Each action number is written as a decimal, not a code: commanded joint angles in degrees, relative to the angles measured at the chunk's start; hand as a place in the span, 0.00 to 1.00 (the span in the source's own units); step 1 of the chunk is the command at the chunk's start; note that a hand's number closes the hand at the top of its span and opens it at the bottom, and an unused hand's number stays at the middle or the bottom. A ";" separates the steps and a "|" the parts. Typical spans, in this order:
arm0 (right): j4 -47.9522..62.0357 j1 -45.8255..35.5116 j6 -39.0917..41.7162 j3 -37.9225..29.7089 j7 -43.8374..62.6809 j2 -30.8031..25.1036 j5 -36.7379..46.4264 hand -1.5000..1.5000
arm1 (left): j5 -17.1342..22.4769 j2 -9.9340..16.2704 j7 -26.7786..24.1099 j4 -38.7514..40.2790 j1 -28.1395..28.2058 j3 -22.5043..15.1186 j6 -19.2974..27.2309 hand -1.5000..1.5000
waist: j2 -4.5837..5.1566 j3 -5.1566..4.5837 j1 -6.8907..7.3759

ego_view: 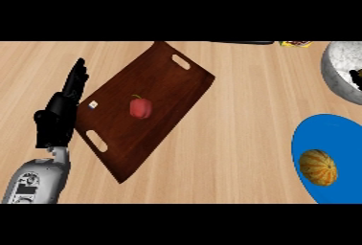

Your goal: Pick the sweet potato from the plate and place it in the bowl

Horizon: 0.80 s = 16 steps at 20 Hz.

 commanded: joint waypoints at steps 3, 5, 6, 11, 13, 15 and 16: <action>13.72 -5.51 0.12 -2.10 -0.47 0.74 -0.55 1.00 | 1.31 0.18 -0.43 0.13 -0.80 0.12 -1.60 0.50 | 0.67 0.12 1.34; 16.27 -6.93 3.59 -1.32 -0.95 -0.34 0.03 0.00 | -0.53 -0.92 -1.45 0.78 -0.85 -0.93 0.02 0.50 | 0.88 0.14 1.39; 17.20 -7.65 5.34 -1.44 -2.05 -0.84 -0.26 0.00 | -0.69 -0.69 0.22 0.64 -1.65 -1.14 -0.27 0.50 | 0.84 0.19 1.30; 20.72 -9.66 11.88 -3.90 -6.92 -1.47 -3.30 0.00 | 0.77 -0.02 1.57 0.07 -2.71 -0.12 -1.42 0.50 | 0.74 0.27 1.37; 21.73 -8.81 12.90 -5.84 -10.66 -1.39 -5.23 0.00 | 0.16 -0.36 -0.07 0.93 -1.16 0.33 -0.26 0.50 | 0.71 0.25 0.82; 22.49 -10.41 12.81 -7.54 -10.80 -1.44 -6.71 0.00 | 0.56 -0.48 -0.01 0.56 -1.29 -0.09 -0.93 0.50 | 0.84 0.27 1.27; 23.21 -11.01 12.21 -8.47 -9.99 -1.72 -7.37 0.00 | 0.43 0.01 0.22 0.07 -1.37 0.06 -1.10 0.50 | 0.71 0.24 1.23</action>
